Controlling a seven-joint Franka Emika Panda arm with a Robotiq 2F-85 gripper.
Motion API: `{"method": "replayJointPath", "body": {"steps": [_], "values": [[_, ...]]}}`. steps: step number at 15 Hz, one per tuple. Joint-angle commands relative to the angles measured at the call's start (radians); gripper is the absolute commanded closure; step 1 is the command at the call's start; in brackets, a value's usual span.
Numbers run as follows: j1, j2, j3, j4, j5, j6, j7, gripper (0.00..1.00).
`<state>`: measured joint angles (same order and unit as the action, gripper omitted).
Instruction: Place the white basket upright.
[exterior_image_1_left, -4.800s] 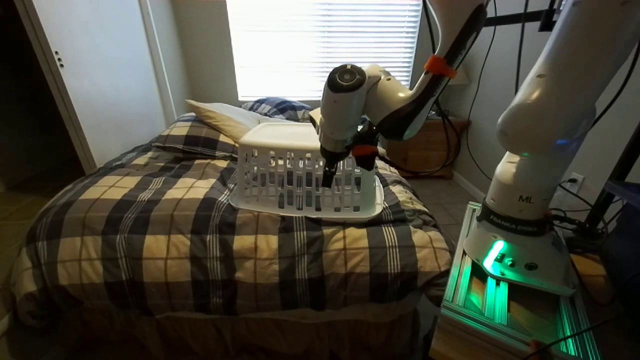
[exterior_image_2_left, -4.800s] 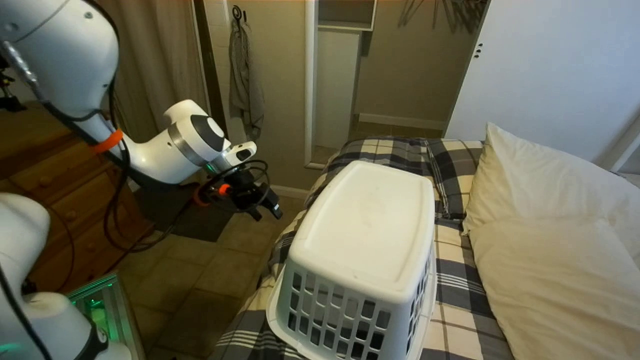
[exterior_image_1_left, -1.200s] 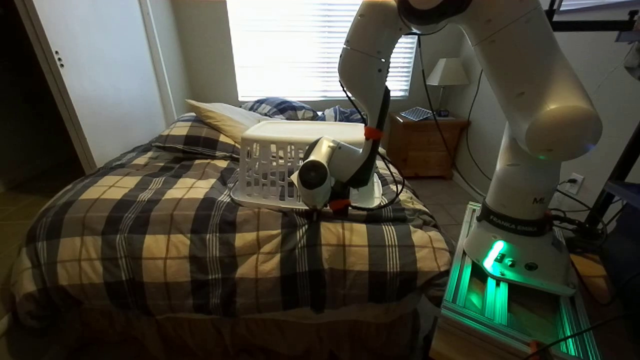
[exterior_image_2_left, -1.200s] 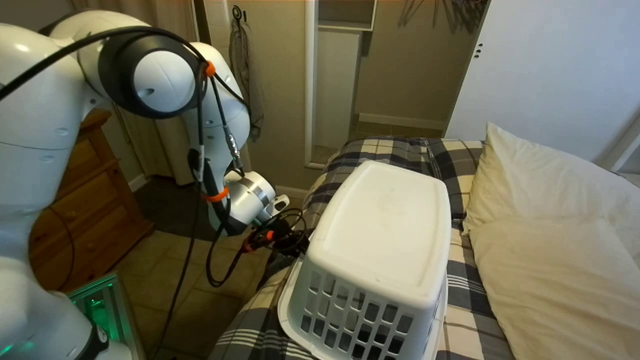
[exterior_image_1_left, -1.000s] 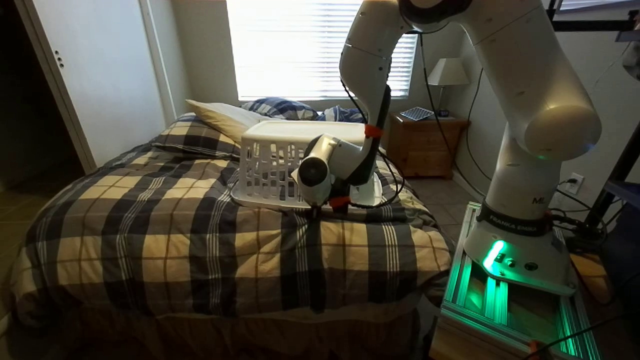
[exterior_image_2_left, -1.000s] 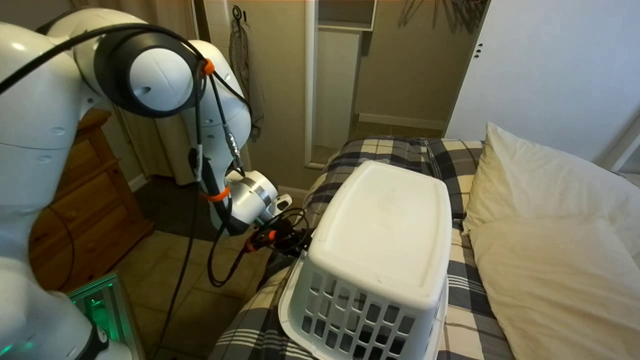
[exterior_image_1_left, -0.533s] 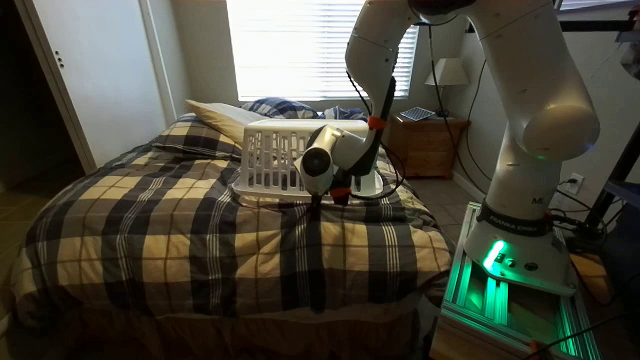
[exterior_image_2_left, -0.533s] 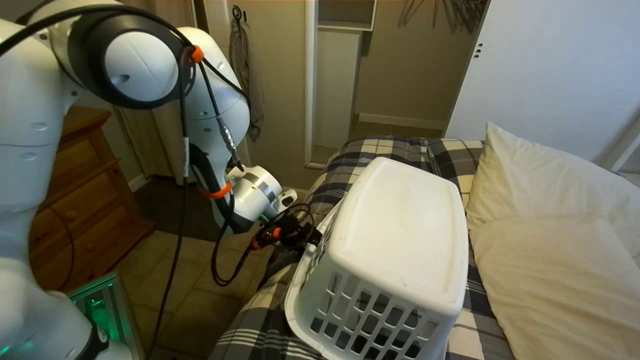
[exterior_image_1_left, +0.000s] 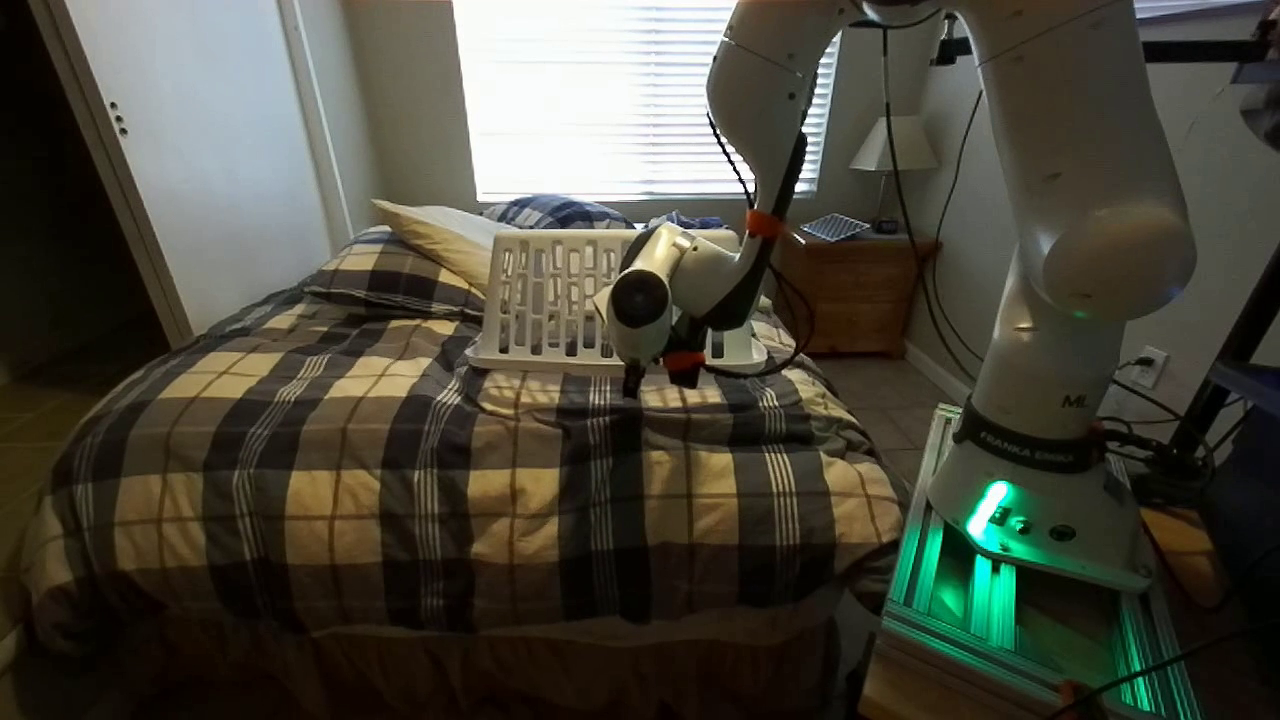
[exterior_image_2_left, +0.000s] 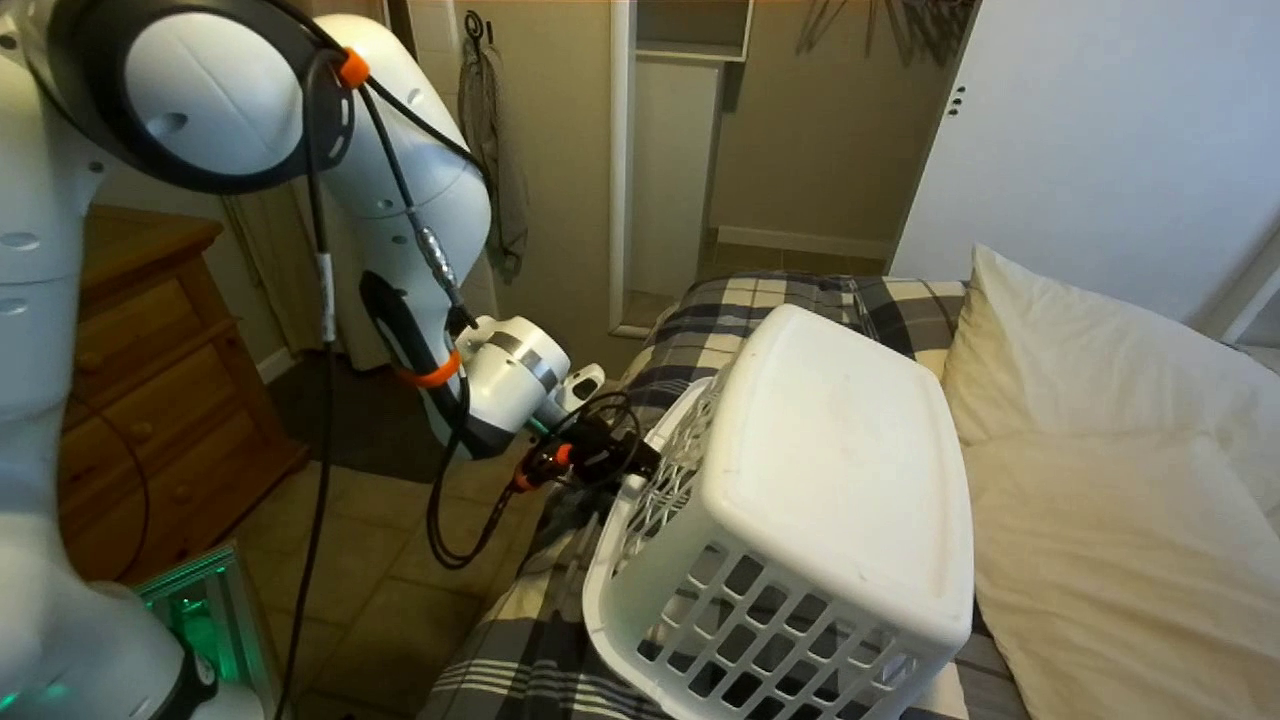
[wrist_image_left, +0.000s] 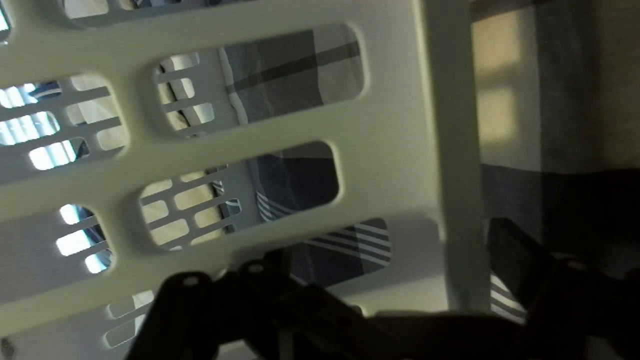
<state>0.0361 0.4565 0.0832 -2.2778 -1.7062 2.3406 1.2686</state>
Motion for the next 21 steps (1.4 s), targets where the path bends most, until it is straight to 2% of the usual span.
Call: {"method": "replayJointPath", "body": {"steps": [1, 6, 7, 8, 9, 13, 16, 21], "values": [[-0.006, -0.095, 0.004, -0.061, -0.023, -0.017, 0.009, 0.00], [-0.031, -0.204, -0.004, -0.105, -0.012, 0.042, -0.029, 0.00], [-0.038, -0.220, -0.007, -0.110, -0.008, 0.052, -0.038, 0.25], [-0.047, -0.228, -0.013, -0.108, -0.009, 0.066, -0.048, 0.26], [-0.052, -0.238, -0.017, -0.110, -0.012, 0.075, -0.048, 0.32], [-0.058, -0.290, -0.025, -0.133, -0.009, 0.112, -0.052, 0.61], [-0.051, -0.346, -0.018, -0.166, 0.038, 0.154, -0.088, 0.81], [-0.046, -0.468, -0.024, -0.212, 0.187, 0.221, -0.204, 0.83]]}}
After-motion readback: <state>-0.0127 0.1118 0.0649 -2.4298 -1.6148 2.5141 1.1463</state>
